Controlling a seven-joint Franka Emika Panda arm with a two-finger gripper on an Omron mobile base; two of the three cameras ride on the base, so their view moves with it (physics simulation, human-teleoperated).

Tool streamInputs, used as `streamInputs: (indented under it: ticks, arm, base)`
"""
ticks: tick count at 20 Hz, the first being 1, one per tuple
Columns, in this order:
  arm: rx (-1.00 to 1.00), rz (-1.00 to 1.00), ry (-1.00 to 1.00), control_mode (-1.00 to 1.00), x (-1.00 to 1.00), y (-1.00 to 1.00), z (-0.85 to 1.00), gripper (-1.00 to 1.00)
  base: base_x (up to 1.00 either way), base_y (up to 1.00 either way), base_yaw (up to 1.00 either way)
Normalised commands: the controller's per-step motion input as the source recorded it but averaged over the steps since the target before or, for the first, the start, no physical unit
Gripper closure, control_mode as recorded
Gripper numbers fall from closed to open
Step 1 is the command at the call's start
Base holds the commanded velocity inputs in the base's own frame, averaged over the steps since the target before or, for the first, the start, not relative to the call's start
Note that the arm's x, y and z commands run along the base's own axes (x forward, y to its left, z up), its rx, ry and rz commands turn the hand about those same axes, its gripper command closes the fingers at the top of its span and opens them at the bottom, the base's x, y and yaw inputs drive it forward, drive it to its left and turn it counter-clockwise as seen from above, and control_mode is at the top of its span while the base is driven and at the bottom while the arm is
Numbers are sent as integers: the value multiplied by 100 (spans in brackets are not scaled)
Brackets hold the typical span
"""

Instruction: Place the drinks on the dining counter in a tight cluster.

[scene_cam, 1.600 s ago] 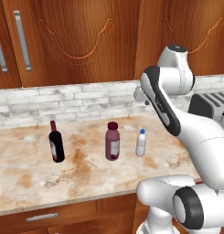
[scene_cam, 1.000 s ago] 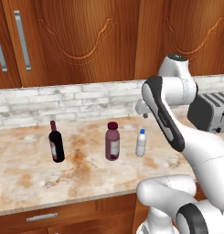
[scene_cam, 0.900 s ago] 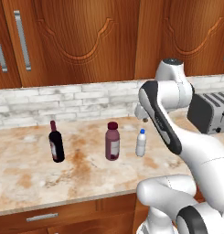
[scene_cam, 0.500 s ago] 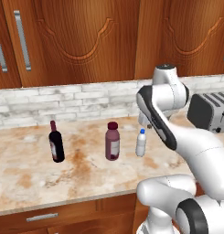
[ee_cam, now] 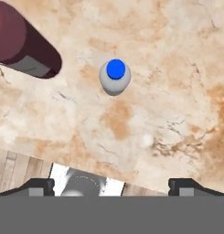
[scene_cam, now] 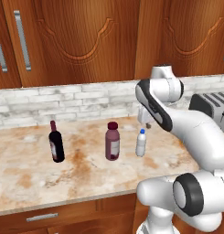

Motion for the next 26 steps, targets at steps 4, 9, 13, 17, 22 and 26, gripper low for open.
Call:
streamInputs:
  ticks: [4, 9, 13, 17, 22, 26]
  arm:
    - [9, -4, 3, -100, 16, 0, -17, -100]
    - [3, -3, -5, -100, 23, 1, -41, -100]
    - [0, -2, -3, -100, 31, 6, -16, -100]
    - [0, -2, -3, -100, 32, 7, -11, -100]
    - [2, -1, -6, -100, 30, 3, -30, -100]
    - [2, -1, -8, -100, 27, 5, -42, -100]
  base:
    - [0, 0, 0]
    - [0, 0, 0]
    - [0, 0, 0]
    - [0, 0, 0]
    - [0, 0, 0]
    - [0, 0, 0]
